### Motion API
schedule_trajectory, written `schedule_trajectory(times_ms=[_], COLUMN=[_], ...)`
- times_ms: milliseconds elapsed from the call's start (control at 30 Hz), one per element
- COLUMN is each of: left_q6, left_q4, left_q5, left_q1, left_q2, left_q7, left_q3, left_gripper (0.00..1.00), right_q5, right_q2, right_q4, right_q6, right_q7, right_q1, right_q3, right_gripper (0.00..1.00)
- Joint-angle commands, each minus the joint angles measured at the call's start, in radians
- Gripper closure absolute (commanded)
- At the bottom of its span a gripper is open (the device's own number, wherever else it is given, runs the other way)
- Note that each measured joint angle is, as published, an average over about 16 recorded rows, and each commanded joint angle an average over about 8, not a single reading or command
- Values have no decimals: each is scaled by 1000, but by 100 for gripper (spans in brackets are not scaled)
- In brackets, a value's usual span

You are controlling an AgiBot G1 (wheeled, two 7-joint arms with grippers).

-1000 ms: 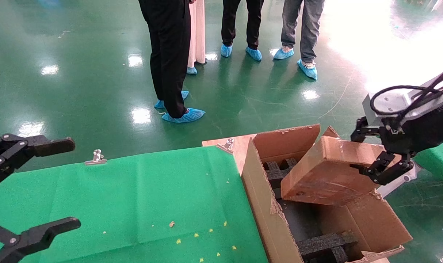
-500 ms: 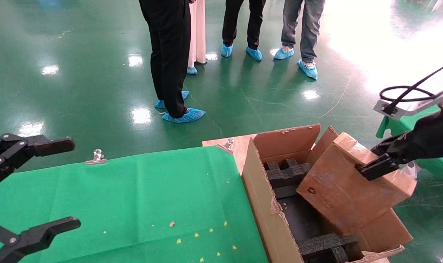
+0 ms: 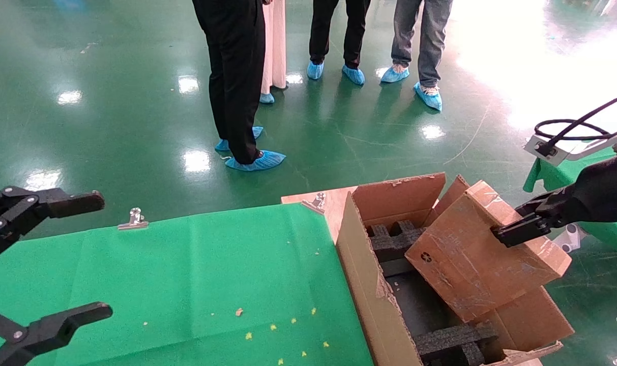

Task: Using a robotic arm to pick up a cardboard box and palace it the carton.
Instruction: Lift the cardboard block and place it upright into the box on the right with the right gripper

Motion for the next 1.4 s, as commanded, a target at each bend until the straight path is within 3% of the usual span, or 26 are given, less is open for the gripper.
schedule_trajectory(times_ms=[33, 267, 1067, 1400], left_q6=[0, 0, 0, 0], left_q4=[0, 0, 0, 0], left_q5=[0, 0, 0, 0], left_q1=[0, 0, 0, 0], left_q2=[0, 0, 0, 0], left_q7=[0, 0, 0, 0], left_q3=[0, 0, 0, 0], left_gripper=[0, 0, 0, 0], right_q5=[-1, -8, -86, -90], right_q2=[-2, -19, -133, -159], right_q4=[0, -11, 22, 32], right_q6=[-4, 29, 315, 400], right_q7=[-6, 68, 471, 547], right_q1=[2, -29, -174, -244], right_q3=[1, -14, -96, -108], right_gripper=[100, 100, 100, 100])
